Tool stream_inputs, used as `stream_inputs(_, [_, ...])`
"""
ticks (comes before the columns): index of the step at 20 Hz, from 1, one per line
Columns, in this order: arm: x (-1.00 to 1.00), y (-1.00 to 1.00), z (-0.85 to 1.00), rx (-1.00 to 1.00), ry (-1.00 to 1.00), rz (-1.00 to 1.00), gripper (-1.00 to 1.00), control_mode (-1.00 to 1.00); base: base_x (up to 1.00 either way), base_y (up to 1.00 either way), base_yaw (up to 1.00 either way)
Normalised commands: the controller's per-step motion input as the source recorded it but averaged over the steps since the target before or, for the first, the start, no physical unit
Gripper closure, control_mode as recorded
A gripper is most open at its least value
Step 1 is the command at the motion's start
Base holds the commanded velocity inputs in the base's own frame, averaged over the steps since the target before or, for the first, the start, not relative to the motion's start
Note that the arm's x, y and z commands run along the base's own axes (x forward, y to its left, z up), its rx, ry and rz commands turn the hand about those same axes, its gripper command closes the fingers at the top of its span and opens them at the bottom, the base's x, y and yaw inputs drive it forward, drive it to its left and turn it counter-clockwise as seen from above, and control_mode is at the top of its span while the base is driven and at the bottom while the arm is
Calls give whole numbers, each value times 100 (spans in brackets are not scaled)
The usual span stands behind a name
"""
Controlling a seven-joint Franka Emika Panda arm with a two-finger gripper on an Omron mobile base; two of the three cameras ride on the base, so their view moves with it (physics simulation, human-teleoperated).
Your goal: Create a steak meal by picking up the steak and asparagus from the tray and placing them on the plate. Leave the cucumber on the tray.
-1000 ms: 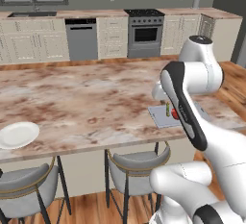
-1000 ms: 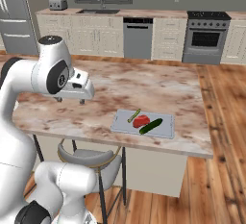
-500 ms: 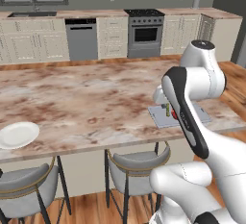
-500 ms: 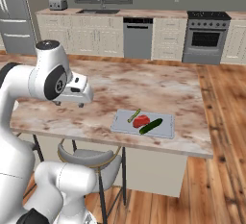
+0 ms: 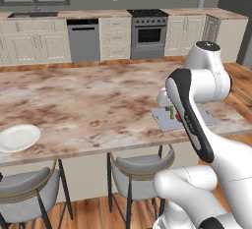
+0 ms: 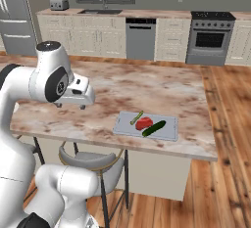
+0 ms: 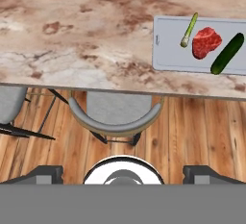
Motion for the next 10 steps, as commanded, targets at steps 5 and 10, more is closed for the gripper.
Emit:
stream_inputs(5, [-1, 0, 0, 0, 0, 0, -100, -100, 0, 0, 0])
stream_inputs(10, [0, 0, 0, 0, 0, 0, -100, 100, -42, 0, 0])
